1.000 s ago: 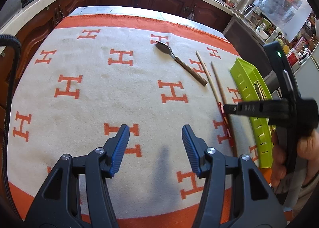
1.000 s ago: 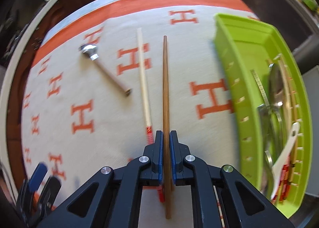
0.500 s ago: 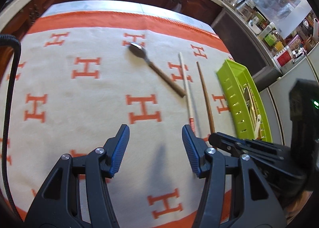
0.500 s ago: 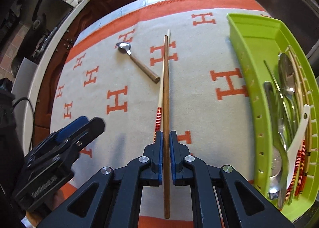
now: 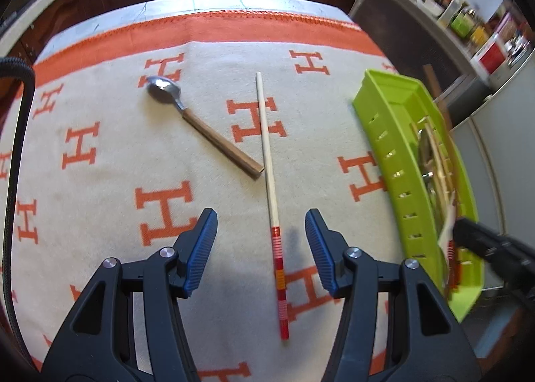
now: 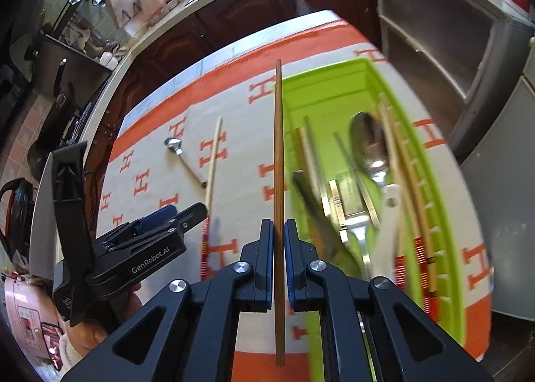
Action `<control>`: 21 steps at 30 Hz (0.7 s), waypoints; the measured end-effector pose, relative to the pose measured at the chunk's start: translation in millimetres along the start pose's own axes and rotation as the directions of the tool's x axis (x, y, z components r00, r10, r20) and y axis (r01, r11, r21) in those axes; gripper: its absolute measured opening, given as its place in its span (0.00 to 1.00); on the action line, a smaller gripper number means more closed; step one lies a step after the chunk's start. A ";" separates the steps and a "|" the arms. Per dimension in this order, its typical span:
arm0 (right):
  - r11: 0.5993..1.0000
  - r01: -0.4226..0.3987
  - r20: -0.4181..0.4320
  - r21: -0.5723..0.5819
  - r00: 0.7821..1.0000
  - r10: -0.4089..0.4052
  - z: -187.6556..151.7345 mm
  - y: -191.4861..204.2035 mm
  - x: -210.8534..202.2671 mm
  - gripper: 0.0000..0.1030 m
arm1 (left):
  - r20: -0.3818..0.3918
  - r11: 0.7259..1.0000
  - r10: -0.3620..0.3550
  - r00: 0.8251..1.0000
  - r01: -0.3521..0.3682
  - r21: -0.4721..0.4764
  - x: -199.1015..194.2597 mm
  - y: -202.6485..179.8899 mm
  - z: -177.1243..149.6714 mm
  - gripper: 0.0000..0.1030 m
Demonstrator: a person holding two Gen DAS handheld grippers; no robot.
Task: Organize utensils
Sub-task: 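Grasp a brown chopstick with the right tool while the left tool grasps a red-banded chopstick, then lower both chopsticks into the green tray and open both tools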
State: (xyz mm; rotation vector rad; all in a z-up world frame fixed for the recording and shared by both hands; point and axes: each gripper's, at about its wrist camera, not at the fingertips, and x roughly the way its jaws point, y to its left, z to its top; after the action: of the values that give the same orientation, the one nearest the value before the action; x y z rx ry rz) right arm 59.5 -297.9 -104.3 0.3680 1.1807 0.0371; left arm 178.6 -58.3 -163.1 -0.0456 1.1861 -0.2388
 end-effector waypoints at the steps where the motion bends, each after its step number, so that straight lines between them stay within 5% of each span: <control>1: 1.000 0.013 0.008 0.002 1.000 -0.013 1.9 -9.9 -5.4 0.06 | -0.004 1.000 0.018 1.000 -0.018 0.007 2.8 -3.7 0.2 0.50; 3: 1.000 0.030 0.016 0.008 0.999 -0.031 4.5 -21.5 -9.5 0.06 | -0.018 0.998 0.064 0.998 -0.063 0.020 11.4 -11.8 1.9 0.48; 9: 0.996 0.093 0.033 -0.016 0.995 -0.093 6.2 -46.0 -18.1 0.06 | -0.016 0.991 0.125 0.992 -0.124 0.046 24.0 -23.2 2.2 0.03; 15: 0.974 0.185 0.037 -0.128 0.983 -0.182 -0.5 -44.9 -7.7 0.06 | -0.035 0.998 0.055 0.998 -0.055 -0.020 16.4 -18.8 0.9 0.03; 21: 0.965 0.192 0.002 -0.179 0.981 -0.195 -2.0 -43.5 11.6 0.06 | -0.010 0.998 -0.040 0.999 0.039 -0.053 -21.9 -24.9 -7.6 0.03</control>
State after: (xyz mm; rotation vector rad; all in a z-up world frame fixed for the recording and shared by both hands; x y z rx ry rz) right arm 55.2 -335.7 -128.4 0.0936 1.2136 -0.0242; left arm 159.9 -77.4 -142.0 -0.1142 1.2029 -0.2430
